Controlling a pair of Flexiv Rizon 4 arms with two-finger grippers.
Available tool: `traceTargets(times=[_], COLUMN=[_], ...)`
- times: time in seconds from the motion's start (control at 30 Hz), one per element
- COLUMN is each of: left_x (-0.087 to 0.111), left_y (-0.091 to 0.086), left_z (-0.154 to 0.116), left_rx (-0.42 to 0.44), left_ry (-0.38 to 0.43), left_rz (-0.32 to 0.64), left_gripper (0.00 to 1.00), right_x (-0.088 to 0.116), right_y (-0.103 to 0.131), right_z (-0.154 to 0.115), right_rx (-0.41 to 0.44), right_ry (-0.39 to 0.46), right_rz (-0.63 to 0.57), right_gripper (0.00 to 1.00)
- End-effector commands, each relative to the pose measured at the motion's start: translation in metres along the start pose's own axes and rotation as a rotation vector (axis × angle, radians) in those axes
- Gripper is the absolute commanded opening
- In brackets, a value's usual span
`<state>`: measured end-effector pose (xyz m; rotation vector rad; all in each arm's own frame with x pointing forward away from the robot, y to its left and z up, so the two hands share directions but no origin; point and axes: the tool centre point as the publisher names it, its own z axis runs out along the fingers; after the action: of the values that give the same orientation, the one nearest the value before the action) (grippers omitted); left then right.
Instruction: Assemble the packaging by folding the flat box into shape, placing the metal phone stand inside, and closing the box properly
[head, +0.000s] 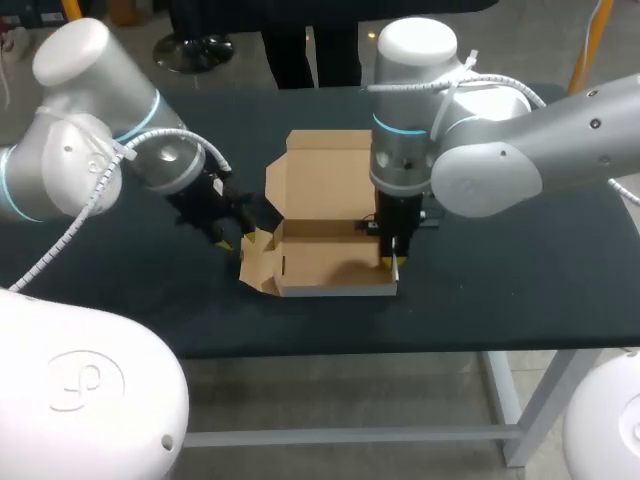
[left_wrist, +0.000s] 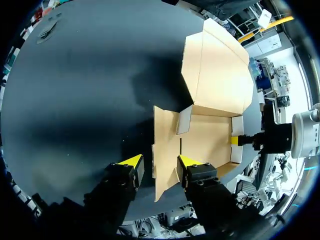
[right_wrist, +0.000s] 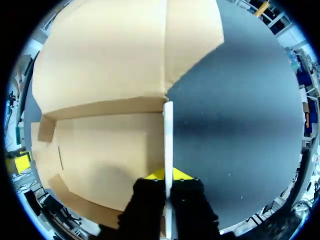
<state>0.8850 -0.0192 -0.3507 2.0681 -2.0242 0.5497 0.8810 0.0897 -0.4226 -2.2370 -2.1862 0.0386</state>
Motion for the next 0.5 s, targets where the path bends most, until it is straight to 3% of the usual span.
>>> traceTargets(times=[0.03,0.1,0.27,0.37,0.5], left_x=[-0.024,-0.031,-0.042,-0.046,-0.050], left_y=[0.001,0.000,-0.002,-0.004,-0.004], left_z=[-0.007,-0.006,-0.001,0.003,0.008], left_rx=[-0.004,-0.008,-0.015,-0.016,-0.016], left_ry=[0.139,0.161,0.185,0.200,0.230], left_rz=[0.009,0.010,0.024,0.028,0.040], left_gripper=[0.45,0.44,0.26,0.00,0.00], right_x=[0.001,0.001,0.001,0.001,0.001], right_y=[0.001,0.001,0.001,0.001,0.001], right_z=[-0.001,-0.001,-0.001,-0.001,-0.001], right_rx=[0.005,0.005,0.005,0.005,0.005], right_ry=[-0.004,-0.004,-0.004,-0.004,-0.004], right_rz=[-0.001,-0.001,-0.001,-0.001,-0.001], right_gripper=[0.00,0.00,0.00,0.00,0.00])
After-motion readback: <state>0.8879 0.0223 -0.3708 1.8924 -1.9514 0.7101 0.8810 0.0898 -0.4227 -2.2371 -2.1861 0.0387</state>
